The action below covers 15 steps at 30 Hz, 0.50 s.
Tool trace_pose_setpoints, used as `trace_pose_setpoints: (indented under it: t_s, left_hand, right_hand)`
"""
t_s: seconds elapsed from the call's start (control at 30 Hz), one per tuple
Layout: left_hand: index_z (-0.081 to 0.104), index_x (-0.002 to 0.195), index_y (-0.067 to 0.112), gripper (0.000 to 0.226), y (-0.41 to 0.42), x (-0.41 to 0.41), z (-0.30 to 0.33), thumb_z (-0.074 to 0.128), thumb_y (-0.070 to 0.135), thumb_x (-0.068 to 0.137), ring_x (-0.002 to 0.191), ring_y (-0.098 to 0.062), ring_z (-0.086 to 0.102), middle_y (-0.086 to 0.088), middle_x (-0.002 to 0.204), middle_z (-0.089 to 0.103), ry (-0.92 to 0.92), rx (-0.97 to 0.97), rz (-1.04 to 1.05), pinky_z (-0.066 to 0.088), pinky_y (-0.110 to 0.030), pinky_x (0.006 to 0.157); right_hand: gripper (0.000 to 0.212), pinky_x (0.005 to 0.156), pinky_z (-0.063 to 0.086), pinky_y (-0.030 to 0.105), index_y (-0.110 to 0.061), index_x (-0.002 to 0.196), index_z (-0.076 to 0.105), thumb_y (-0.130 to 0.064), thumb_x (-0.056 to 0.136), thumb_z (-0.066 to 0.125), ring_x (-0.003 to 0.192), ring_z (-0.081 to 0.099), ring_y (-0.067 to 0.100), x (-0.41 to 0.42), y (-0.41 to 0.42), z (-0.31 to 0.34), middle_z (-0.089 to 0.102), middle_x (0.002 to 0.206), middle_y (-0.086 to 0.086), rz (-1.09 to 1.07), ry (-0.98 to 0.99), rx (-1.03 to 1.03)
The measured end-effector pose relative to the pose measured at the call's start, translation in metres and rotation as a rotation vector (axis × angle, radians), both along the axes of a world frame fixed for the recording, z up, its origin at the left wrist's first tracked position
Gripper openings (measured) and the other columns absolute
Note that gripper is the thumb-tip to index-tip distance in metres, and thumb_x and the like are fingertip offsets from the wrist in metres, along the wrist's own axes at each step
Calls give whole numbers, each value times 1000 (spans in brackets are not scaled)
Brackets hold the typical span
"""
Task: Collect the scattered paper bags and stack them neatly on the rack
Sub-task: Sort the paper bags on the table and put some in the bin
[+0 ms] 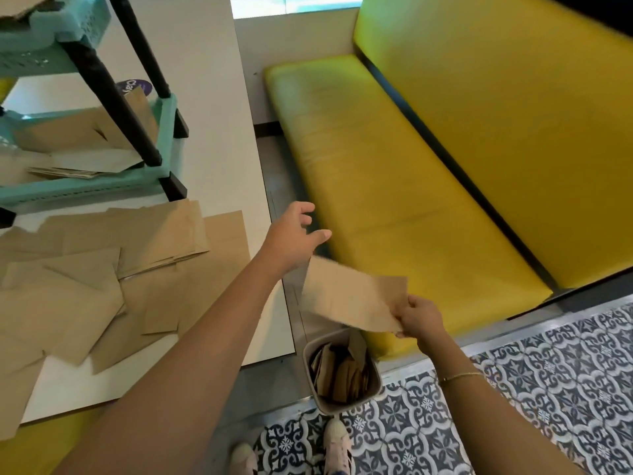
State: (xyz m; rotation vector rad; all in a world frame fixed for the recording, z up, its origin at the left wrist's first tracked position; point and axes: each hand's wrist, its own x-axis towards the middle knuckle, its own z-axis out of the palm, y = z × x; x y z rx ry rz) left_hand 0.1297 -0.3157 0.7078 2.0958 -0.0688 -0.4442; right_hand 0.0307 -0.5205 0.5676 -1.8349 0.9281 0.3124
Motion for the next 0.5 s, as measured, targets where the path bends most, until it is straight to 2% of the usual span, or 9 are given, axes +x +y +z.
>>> trace_pose_setpoints:
  t_s: [0.07, 0.13, 0.23, 0.3, 0.37, 0.5]
  left_hand:
    - [42, 134, 20, 49, 2, -1, -1, 62, 26, 90, 117, -19, 52, -2, 133, 49, -30, 29, -8, 39, -23, 88]
    - [46, 130, 20, 44, 4, -2, -2, 61, 26, 90, 114, -19, 53, -1, 130, 52, -45, 44, -13, 40, -23, 87]
    - [52, 125, 20, 36, 7, -5, -3, 61, 26, 90, 109, -16, 55, 1, 124, 55, -49, 55, -18, 40, -22, 84]
    - [52, 124, 21, 36, 10, -6, -5, 61, 26, 90, 106, -14, 55, 2, 123, 55, -49, 62, -10, 40, -22, 83]
    - [51, 125, 22, 37, 13, -7, -6, 61, 26, 90, 105, -14, 55, 3, 124, 54, -52, 71, -1, 40, -22, 83]
    - [51, 125, 21, 36, 18, -9, -8, 60, 26, 90, 103, -14, 55, 2, 126, 54, -66, 85, -6, 41, -23, 85]
  right_hand:
    - [23, 58, 59, 36, -6, 101, 66, -2, 87, 49, 64, 64, 30, -8, 3, -11, 68, 81, 17, 117, 80, -129]
    - [27, 70, 58, 35, -6, 106, 64, 0, 87, 45, 69, 68, 31, -12, 10, -20, 70, 86, 19, 251, 169, -197]
    - [34, 81, 52, 26, -6, 123, 55, -3, 90, 49, 94, 68, 26, -13, 24, -34, 68, 110, 14, 497, 294, -324]
    - [38, 86, 47, 25, -8, 130, 50, -17, 93, 52, 107, 63, 23, -14, 36, -40, 64, 120, 10, 615, 342, -391]
    - [48, 92, 43, 26, -6, 135, 43, -34, 96, 50, 117, 56, 24, -15, 44, -40, 57, 130, 10, 634, 381, -390]
    - [58, 92, 43, 27, -3, 136, 40, -42, 94, 50, 117, 55, 26, -9, 48, -36, 58, 128, 14, 557, 353, -357]
